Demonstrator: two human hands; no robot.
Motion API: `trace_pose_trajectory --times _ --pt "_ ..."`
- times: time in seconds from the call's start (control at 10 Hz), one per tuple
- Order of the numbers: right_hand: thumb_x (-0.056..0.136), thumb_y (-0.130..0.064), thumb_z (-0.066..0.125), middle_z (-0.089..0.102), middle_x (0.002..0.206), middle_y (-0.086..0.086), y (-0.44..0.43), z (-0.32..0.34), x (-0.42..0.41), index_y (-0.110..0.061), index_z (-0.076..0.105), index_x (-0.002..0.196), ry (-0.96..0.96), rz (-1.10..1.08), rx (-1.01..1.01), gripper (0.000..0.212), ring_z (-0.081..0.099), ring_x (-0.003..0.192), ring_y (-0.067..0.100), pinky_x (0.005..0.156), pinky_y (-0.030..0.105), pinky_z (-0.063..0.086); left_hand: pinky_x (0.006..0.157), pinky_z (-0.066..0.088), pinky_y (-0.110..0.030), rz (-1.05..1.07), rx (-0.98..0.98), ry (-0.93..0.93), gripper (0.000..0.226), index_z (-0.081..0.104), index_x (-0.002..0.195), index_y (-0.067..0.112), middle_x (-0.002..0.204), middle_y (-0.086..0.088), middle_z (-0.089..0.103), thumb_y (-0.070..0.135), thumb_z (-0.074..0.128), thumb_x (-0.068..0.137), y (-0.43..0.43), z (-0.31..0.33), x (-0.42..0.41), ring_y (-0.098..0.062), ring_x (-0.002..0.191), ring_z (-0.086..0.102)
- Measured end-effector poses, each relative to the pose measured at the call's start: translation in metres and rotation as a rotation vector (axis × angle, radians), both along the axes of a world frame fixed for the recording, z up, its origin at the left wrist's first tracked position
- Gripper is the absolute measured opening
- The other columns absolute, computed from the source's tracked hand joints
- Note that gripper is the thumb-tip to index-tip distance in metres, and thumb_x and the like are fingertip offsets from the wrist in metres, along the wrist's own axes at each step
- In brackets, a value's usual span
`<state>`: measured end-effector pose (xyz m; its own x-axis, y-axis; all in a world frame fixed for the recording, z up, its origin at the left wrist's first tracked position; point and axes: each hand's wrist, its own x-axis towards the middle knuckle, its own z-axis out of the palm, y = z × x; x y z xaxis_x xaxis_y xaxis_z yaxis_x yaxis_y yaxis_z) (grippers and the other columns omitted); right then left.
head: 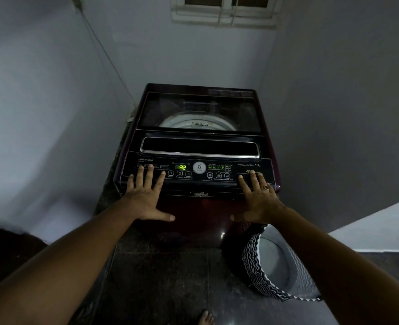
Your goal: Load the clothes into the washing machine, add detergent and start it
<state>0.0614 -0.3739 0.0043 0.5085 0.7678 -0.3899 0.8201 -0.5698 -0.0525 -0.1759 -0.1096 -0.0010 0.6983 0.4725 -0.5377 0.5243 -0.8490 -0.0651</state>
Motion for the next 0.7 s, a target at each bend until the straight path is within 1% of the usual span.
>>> trace_pose_trajectory --times 0.2,0.4,0.5,0.6,0.7 --pt "0.066 -0.091 0.058 -0.028 0.163 0.023 0.0 -0.001 0.002 -0.023 -0.02 0.159 0.013 0.005 0.009 0.14 -0.024 0.151 0.043 0.122 0.061 0.0 0.119 -0.012 -0.064 -0.011 0.005 -0.001 0.15 -0.045 0.141 0.026 0.148 -0.019 -0.053 0.104 0.045 0.051 0.0 0.0 0.0 -0.043 0.139 -0.044" --pt "0.065 -0.09 0.06 -0.027 0.164 0.022 0.002 0.003 0.0 -0.023 -0.02 0.159 0.003 0.007 -0.005 0.14 -0.023 0.152 0.042 0.122 0.06 0.002 0.12 -0.01 -0.064 -0.012 0.01 -0.005 0.15 -0.04 0.147 0.025 0.15 -0.018 -0.05 0.102 0.048 0.053 0.0 0.003 0.001 -0.043 0.142 -0.041" --pt "0.066 -0.087 0.063 -0.026 0.164 0.02 0.002 0.01 0.0 -0.024 -0.017 0.16 0.016 -0.004 -0.032 0.138 -0.021 0.153 0.041 0.122 0.06 0.004 0.12 -0.004 -0.063 -0.026 0.032 -0.045 0.147 -0.033 0.152 0.026 0.157 -0.018 -0.042 0.101 0.048 0.055 -0.001 0.005 -0.003 -0.043 0.147 -0.032" --pt "0.07 -0.082 0.065 -0.022 0.167 0.016 0.005 0.021 0.002 -0.026 -0.011 0.161 0.065 -0.031 -0.053 0.132 -0.016 0.154 0.039 0.121 0.064 0.011 0.123 0.005 -0.06 -0.009 0.035 -0.118 0.136 -0.02 0.158 0.027 0.164 -0.016 -0.027 0.096 0.05 0.063 -0.001 0.015 -0.005 -0.041 0.152 -0.019" --pt "0.072 -0.079 0.067 -0.008 0.17 0.011 0.006 0.033 0.011 -0.028 0.002 0.163 0.065 0.001 -0.051 0.123 -0.001 0.156 0.038 0.12 0.064 0.024 0.123 0.01 -0.058 -0.021 0.023 -0.16 0.125 -0.01 0.16 0.026 0.167 -0.014 -0.014 0.09 0.05 0.071 0.003 0.026 -0.001 -0.038 0.154 -0.009"
